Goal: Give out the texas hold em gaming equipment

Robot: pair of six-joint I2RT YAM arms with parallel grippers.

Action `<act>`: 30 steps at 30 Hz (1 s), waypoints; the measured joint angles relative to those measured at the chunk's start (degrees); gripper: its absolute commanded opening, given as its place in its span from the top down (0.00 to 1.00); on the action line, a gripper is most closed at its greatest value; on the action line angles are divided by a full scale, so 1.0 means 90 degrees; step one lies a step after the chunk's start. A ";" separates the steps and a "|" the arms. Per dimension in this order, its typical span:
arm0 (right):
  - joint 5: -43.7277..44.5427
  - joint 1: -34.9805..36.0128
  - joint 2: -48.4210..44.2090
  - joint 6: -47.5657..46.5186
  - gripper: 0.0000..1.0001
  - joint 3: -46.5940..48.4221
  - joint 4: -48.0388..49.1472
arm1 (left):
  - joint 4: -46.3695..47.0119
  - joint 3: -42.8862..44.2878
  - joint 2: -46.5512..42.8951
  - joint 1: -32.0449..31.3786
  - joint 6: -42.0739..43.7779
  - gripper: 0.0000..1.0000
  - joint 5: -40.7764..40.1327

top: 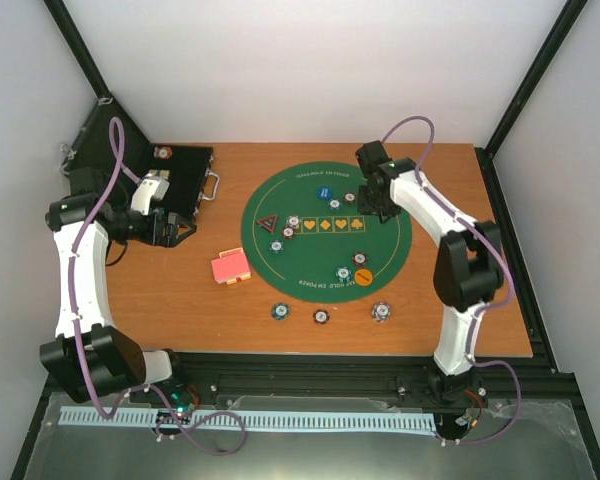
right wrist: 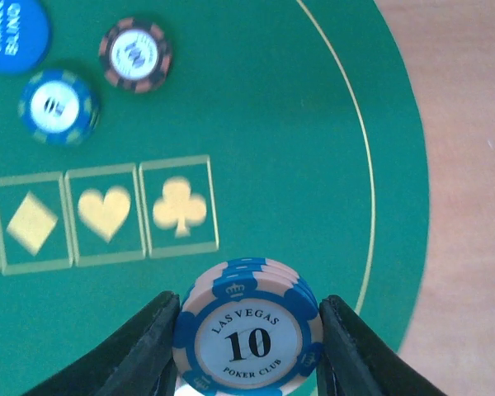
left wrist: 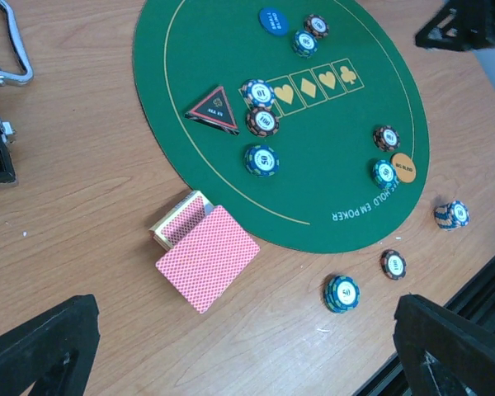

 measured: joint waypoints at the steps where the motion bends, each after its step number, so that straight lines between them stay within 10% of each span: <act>1: -0.0029 -0.0087 0.0311 -0.0053 0.78 0.0260 0.0000 | -0.0007 0.0005 0.0000 0.0000 0.0000 0.00 0.0000; 16: -0.0238 -0.0697 0.3827 -0.0461 0.77 0.4160 -0.0289 | -0.0005 0.0114 0.0389 0.0000 0.0002 0.00 0.0022; 30: -0.0527 -0.0833 0.4658 -0.0534 0.53 0.4945 -0.0372 | -0.0005 0.0114 0.0495 0.0000 0.0087 0.00 -0.0005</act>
